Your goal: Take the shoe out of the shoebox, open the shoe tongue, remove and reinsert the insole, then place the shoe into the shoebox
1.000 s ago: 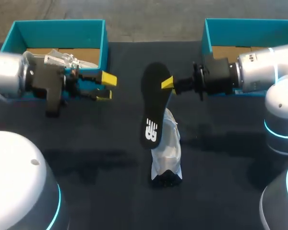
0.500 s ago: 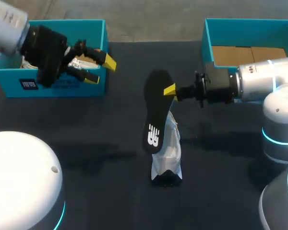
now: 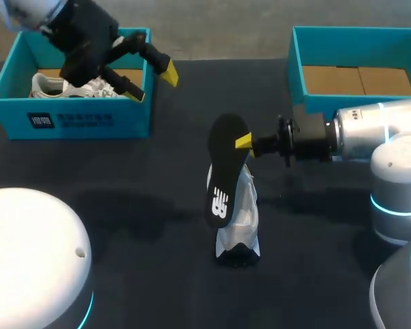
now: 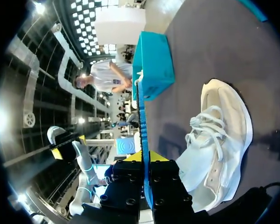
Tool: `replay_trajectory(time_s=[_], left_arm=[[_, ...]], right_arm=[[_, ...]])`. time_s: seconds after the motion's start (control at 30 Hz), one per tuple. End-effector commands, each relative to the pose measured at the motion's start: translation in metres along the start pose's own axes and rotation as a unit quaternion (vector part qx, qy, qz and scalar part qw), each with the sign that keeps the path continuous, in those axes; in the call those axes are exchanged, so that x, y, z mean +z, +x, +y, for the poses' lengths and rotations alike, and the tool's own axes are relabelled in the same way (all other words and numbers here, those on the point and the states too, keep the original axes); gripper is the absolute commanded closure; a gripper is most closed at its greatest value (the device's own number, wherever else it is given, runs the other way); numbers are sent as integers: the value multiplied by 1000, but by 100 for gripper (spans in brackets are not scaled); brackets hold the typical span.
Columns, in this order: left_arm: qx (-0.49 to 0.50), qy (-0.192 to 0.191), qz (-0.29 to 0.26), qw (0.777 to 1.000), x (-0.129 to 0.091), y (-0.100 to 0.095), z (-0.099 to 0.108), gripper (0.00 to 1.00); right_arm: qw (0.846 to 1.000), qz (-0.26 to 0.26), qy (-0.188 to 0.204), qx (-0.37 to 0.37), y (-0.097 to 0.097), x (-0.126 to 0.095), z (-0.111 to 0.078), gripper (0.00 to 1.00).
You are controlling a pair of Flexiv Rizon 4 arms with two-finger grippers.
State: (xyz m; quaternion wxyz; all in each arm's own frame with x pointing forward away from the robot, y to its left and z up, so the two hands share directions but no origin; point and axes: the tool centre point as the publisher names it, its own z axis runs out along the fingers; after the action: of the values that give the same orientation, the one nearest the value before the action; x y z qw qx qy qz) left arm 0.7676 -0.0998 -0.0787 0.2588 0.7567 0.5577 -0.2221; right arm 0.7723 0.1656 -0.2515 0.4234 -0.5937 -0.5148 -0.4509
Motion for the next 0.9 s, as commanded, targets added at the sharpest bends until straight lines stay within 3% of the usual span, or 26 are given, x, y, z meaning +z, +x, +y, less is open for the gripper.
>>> replay_trajectory(time_s=[0.03, 0.47, 0.7, 0.9], left_arm=[[-5, 58, 65, 996, 2, -7, 11, 0], [-22, 66, 102, 992, 16, -10, 27, 0], [-28, 49, 128, 990, 23, -27, 47, 0], [-6, 64, 154, 986, 29, -48, 54, 0]], right_arm=[[1000, 0, -3, -4, 3, 0, 1, 100], [1000, -23, -11, 2, 11, -4, -2, 100], [1000, -21, -12, 1, 11, -4, -2, 100], [1000, -21, -12, 1, 11, -4, -2, 100]])
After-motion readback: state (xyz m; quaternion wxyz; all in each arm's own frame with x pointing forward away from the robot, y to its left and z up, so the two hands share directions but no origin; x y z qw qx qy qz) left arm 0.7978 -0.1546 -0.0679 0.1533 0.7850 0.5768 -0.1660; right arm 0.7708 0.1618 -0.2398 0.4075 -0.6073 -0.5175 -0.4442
